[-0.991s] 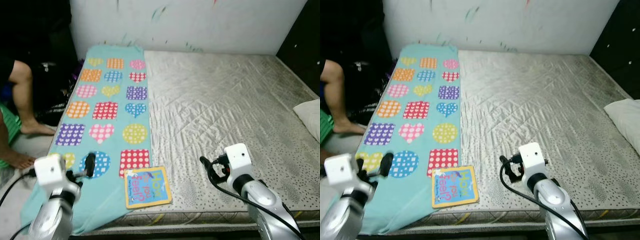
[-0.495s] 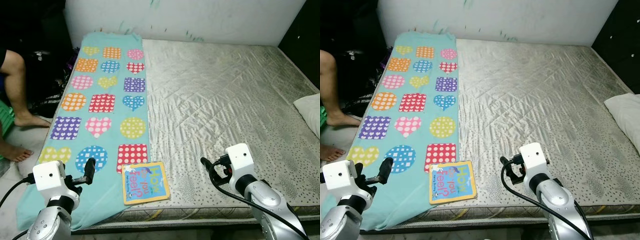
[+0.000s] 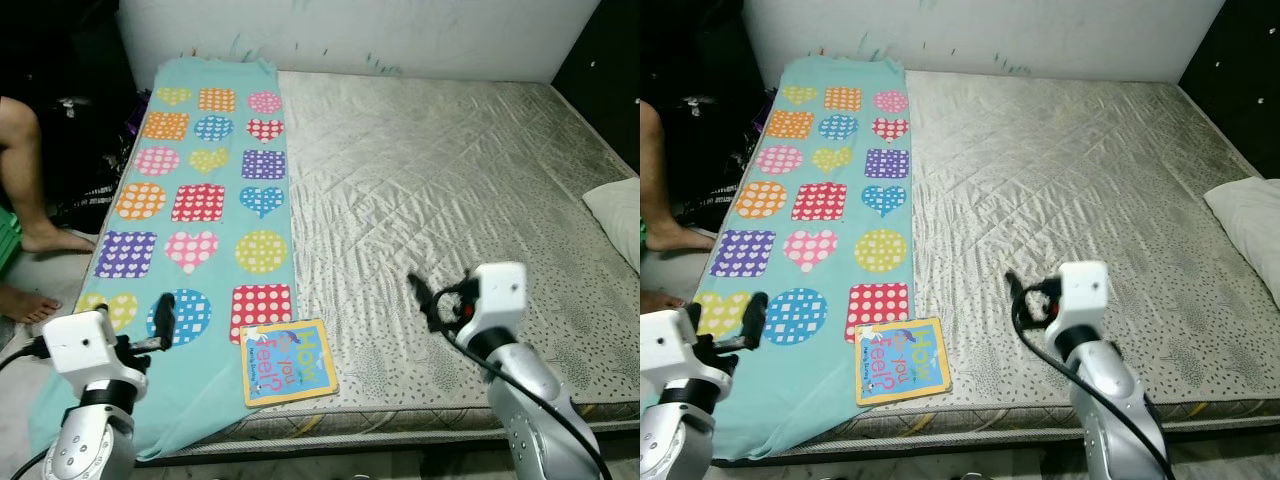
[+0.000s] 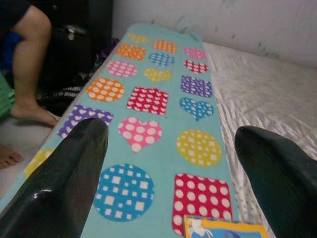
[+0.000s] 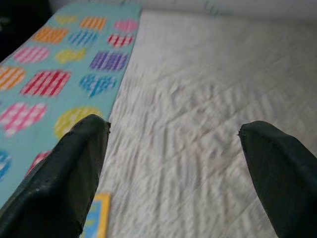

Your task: Clean up the room

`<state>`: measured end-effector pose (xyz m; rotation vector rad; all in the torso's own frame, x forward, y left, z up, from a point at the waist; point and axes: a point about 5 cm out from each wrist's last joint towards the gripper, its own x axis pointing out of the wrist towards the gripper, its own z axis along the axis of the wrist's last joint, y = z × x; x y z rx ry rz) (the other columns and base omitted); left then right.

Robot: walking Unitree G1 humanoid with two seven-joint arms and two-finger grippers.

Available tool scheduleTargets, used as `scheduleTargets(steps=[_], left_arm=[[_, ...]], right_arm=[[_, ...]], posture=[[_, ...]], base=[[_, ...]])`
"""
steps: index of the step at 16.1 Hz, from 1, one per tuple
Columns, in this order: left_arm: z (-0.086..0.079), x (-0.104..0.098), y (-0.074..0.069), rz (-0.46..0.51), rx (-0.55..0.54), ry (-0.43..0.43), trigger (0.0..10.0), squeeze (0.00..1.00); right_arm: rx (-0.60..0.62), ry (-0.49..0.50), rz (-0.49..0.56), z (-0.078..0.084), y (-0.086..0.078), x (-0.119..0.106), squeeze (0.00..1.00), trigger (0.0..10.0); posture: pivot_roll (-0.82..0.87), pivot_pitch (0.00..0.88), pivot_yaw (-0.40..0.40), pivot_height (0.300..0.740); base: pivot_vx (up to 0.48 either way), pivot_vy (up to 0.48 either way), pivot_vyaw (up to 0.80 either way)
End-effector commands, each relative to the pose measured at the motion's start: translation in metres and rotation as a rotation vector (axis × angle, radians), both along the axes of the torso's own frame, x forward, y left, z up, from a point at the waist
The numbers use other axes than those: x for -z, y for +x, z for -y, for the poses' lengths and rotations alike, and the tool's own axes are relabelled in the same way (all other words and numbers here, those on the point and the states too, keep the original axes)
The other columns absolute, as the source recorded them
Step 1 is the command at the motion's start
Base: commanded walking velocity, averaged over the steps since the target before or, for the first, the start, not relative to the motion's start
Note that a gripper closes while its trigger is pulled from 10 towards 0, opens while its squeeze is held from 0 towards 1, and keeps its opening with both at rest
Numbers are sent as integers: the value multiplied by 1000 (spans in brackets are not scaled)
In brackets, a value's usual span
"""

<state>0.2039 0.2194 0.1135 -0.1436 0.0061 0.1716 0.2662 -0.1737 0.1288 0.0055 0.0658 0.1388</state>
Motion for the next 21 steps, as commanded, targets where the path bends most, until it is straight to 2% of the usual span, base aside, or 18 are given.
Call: scheduleTargets(steps=[1, 2, 4, 8, 16, 21], left_arm=[[-3, 2, 0, -2, -17, -6, 10000, 0], [-3, 2, 1, 10, -24, -15, 10000, 0], [-2, 4, 3, 19, -24, -27, 10000, 0], [-3, 7, 6, 22, -21, -43, 10000, 0], [-3, 9, 8, 14, -26, -52, 10000, 0], [-6, 12, 9, -21, -59, -67, 10000, 0]], right_arm=[[29, -28, 37, 5, 1, -4, 0, 10000], [46, -33, 68, 6, 2, -7, 0, 10000], [89, 10, 55, 7, 3, -4, 0, 10000], [77, 42, 64, -1, 6, 0, 0, 10000], [54, 56, 56, -3, 9, 1, 0, 10000], [42, 55, 38, -4, 10, 3, 0, 10000]], posture=[[-38, 132, -72, 732], [-34, 128, -72, 732], [-30, 122, -72, 732], [-22, 109, -63, 732], [-30, 119, -71, 661], [-33, 141, -76, 656]], base=[[0, 0, 0], [0, 0, 0], [0, 0, 0], [0, 0, 0], [0, 0, 0], [0, 0, 0]])
